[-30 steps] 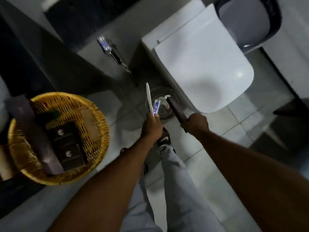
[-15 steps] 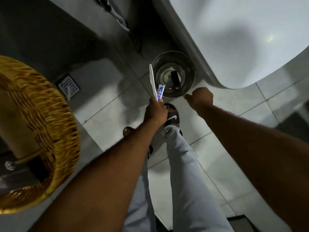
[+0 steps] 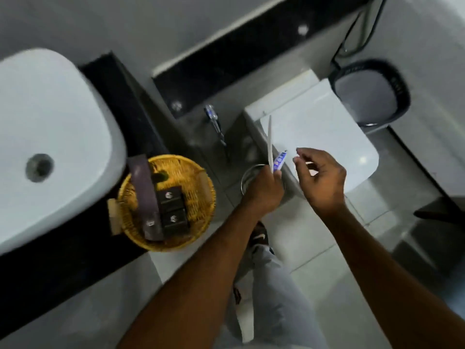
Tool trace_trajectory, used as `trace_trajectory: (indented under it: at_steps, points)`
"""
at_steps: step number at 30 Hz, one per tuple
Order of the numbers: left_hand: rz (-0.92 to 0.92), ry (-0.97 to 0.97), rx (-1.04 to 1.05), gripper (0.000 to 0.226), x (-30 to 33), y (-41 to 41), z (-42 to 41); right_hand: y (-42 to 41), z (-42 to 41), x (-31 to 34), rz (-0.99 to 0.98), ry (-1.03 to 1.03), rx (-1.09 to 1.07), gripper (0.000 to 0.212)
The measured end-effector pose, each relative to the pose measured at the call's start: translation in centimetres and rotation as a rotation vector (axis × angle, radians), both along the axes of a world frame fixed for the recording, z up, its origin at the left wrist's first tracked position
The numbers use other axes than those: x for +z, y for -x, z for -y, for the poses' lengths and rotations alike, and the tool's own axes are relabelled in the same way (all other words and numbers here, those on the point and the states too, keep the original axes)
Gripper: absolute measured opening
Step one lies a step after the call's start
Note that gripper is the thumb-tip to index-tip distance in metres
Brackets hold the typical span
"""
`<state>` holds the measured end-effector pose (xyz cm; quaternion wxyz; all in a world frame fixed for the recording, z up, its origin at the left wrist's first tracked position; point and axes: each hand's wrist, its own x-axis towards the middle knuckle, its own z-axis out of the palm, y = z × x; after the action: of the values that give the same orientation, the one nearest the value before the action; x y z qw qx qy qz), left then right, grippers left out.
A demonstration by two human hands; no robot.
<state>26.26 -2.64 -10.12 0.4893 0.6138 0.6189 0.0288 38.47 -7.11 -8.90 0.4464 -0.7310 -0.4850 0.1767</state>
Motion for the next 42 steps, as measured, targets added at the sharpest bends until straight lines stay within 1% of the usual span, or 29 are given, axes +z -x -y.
trace_trajectory:
  at_steps: [2, 3, 5, 7, 9, 11, 13, 15, 17, 18, 20, 22, 23, 24, 25, 27, 29, 30, 31, 32, 34, 35, 38, 39, 42]
  points:
    - [0.028, -0.042, -0.079, 0.041, 4.3, 2.4, -0.1, 1.5, -0.3, 4.8, 0.111, -0.076, 0.081, 0.022]
    - [0.009, -0.081, -0.147, 0.040, 6.2, 3.9, 0.0, 2.4, -0.5, 7.0, 0.190, -0.090, 0.125, 0.026]
    - [-0.040, -0.183, -0.302, 0.036, 9.2, 7.2, 0.5, 4.0, -0.5, 10.8, 0.392, -0.103, 0.238, 0.034]
    - [-0.074, -0.274, -0.397, 0.031, 11.9, 11.3, 1.1, 6.2, -0.4, 14.2, 0.624, -0.107, 0.427, 0.042]
    - [-0.136, -0.367, -0.478, 0.029, 14.1, 15.2, 1.4, 8.2, -0.8, 16.6, 0.789, -0.100, 0.631, 0.045]
    - [-0.221, -0.431, -0.557, 0.028, 16.1, 18.9, 1.3, 10.7, -1.0, 18.2, 0.897, -0.158, 0.758, 0.039]
    - [-0.307, -0.493, -0.583, 0.029, 17.8, 21.7, 0.9, 13.1, -1.5, 19.4, 0.977, -0.247, 0.835, 0.030]
    - [-0.327, -0.548, -0.571, 0.024, 19.1, 23.6, 0.8, 15.2, -1.9, 20.3, 1.037, -0.312, 0.905, 0.025]
    - [-0.304, -0.530, -0.546, 0.018, 20.0, 24.8, 1.2, 16.8, -2.1, 21.0, 1.098, -0.354, 0.969, 0.019]
    - [-0.294, -0.508, -0.530, 0.019, 20.3, 25.2, 1.3, 17.3, -2.3, 21.4, 1.139, -0.367, 0.983, 0.017]
    - [-0.252, -0.457, -0.446, 0.029, 20.9, 25.9, 1.5, 17.8, -2.6, 22.3, 1.204, -0.364, 0.954, 0.013]
    - [-0.232, -0.393, -0.286, 0.050, 21.4, 27.4, 1.4, 17.3, -2.9, 22.5, 1.186, -0.310, 0.846, 0.011]
    - [-0.251, -0.385, -0.205, 0.059, 21.4, 28.4, 1.4, 16.8, -3.0, 22.2, 1.130, -0.248, 0.766, 0.009]
    - [-0.281, -0.400, -0.133, 0.064, 21.1, 29.6, 1.4, 16.4, -2.9, 21.7, 1.029, -0.163, 0.668, 0.007]
    - [-0.297, -0.422, -0.051, 0.065, 20.6, 30.6, 1.6, 16.1, -2.8, 20.9, 0.881, -0.064, 0.555, 0.006]
    - [-0.217, -0.413, 0.152, 0.054, 19.2, 31.9, 2.6, 16.2, -2.3, 18.6, 0.485, 0.195, 0.343, 0.014]
    - [-0.099, -0.347, 0.270, 0.044, 17.7, 32.0, 4.1, 17.2, -2.0, 15.9, 0.018, 0.413, 0.244, 0.022]
    - [-0.051, -0.313, 0.300, 0.042, 16.9, 31.8, 4.8, 18.0, -2.0, 14.4, -0.118, 0.484, 0.208, 0.024]
    - [-0.017, -0.282, 0.321, 0.041, 16.0, 31.5, 5.4, 18.8, -2.2, 13.0, -0.160, 0.535, 0.178, 0.027]
    - [-0.006, -0.256, 0.335, 0.039, 15.3, 31.3, 5.8, 19.7, -2.3, 11.9, -0.115, 0.579, 0.141, 0.030]
    - [-0.023, -0.228, 0.360, 0.033, 13.9, 30.8, 6.6, 21.1, -2.7, 10.4, 0.074, 0.695, 0.056, 0.030]
    - [-0.041, -0.220, 0.367, 0.030, 13.2, 30.5, 6.8, 21.6, -3.0, 9.6, 0.127, 0.758, 0.042, 0.028]
    - [-0.098, -0.209, 0.368, 0.027, 12.0, 29.7, 7.2, 22.3, -4.1, 7.6, 0.175, 0.889, 0.042, 0.053]
    - [-0.107, -0.212, 0.372, 0.028, 11.8, 29.5, 7.2, 22.5, -4.3, 7.3, 0.188, 0.907, 0.037, 0.055]
    - [-0.114, -0.221, 0.370, 0.033, 11.3, 29.2, 7.0, 23.0, -5.2, 6.8, 0.225, 0.955, 0.014, 0.044]
